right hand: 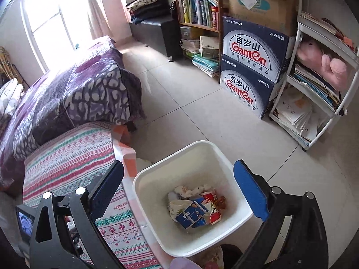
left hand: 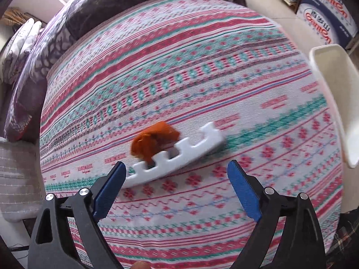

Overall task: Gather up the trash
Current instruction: 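Move the open left tool toward the white foam strip with orange peel, then grasp the white foam strip with the left tool and lift it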

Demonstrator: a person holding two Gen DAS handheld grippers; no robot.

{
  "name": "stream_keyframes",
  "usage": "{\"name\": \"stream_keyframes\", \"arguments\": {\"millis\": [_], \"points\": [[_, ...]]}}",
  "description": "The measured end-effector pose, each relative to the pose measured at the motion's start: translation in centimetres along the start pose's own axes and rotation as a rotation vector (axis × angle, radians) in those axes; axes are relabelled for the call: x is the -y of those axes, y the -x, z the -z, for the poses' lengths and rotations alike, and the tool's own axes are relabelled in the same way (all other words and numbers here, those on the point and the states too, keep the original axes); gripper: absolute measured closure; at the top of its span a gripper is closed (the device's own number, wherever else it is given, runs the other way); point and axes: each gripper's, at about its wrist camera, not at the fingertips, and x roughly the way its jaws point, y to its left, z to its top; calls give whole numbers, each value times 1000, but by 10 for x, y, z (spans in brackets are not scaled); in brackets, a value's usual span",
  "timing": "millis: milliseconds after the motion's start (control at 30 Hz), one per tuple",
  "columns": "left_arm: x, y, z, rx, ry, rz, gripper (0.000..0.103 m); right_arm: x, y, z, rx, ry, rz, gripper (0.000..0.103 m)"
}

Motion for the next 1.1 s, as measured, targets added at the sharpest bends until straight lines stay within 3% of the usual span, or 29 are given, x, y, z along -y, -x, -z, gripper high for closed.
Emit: {"name": "stream_keyframes", "arguments": {"millis": [200,367,433,567,767,867,933,967,1067,1100], "points": [[-32,-23,12,9,16,99,11,-31,-5,10,-17,41,-9,9],[-30,-19,33,-148,-30,279,11,-52,-9,17,-48,74,-28,9],[-23,-9,42,-166,-69,322,11,-58,-8,18,-48,84,-34,9],[-22,4,45,-128,-34,302,11,-65,-7,21,-48,85,-43,9],[-13,-7,38,-85,-1,136,12,-74,-11,25,-60,100,-29,9],[-16,-11,41,-73,37,182,25,-76,-13,26,-70,90,-32,9],[-24,-10,41,-74,61,223,61,-78,-16,27,-84,84,-42,9],[-30,-11,41,-83,86,237,67,-79,-16,28,-89,84,-46,9],[-44,-9,46,-99,165,296,72,-88,-17,33,-101,96,-54,9],[-48,-4,49,-91,176,307,81,-93,-18,35,-106,104,-59,9]]}}
